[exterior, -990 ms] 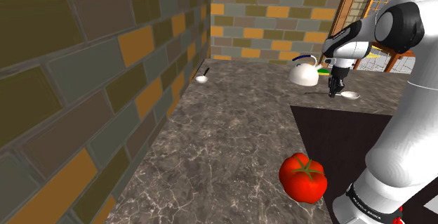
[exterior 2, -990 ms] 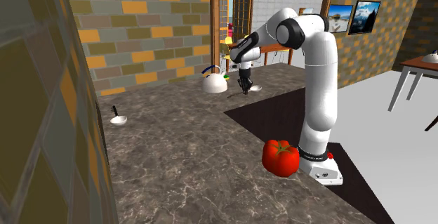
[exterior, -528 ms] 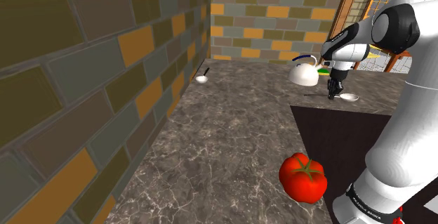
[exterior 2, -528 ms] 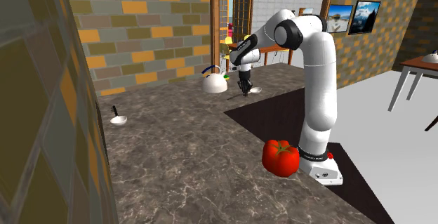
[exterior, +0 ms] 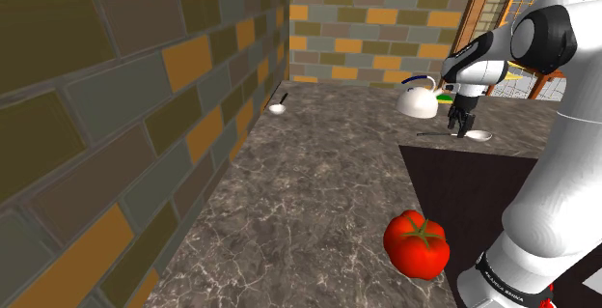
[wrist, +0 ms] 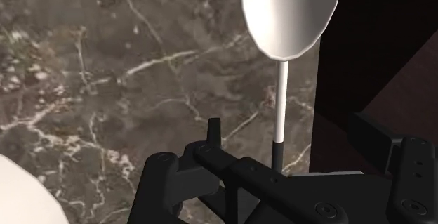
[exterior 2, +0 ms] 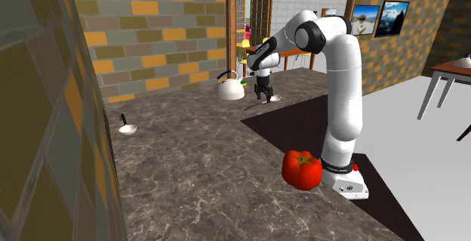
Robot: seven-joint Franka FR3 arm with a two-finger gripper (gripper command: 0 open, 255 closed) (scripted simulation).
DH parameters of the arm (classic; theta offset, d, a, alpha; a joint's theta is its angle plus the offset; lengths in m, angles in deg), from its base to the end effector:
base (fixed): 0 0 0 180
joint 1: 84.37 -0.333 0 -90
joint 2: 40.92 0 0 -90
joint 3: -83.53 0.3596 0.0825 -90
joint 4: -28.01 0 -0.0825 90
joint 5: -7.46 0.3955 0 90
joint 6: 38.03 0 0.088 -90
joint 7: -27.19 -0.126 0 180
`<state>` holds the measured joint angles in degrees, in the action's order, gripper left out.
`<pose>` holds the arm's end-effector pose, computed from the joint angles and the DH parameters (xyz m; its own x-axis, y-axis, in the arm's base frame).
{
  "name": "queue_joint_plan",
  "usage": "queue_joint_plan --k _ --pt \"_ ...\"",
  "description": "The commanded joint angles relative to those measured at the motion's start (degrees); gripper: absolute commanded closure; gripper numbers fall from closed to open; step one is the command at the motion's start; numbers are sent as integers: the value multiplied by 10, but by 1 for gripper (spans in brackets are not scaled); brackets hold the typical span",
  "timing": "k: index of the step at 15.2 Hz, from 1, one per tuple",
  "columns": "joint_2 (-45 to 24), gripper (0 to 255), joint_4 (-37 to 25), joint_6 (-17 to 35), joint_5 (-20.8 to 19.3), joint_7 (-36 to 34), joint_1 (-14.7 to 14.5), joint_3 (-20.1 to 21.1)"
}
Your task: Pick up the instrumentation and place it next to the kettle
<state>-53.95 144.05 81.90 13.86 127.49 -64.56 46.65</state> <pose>0.3381 -0.4796 0.3662 0.7606 0.6487 -0.0255 0.6423 -0.7577 -0.1152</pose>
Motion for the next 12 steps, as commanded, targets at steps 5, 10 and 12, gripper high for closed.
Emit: queue_joint_plan --k 5,10,12 --pt "27 0 -47 -68 -20 -14 -6 -6" --pt "27 0 -47 -68 -20 -14 -6 -6" --pt "27 0 -47 -68 -20 -14 -6 -6"
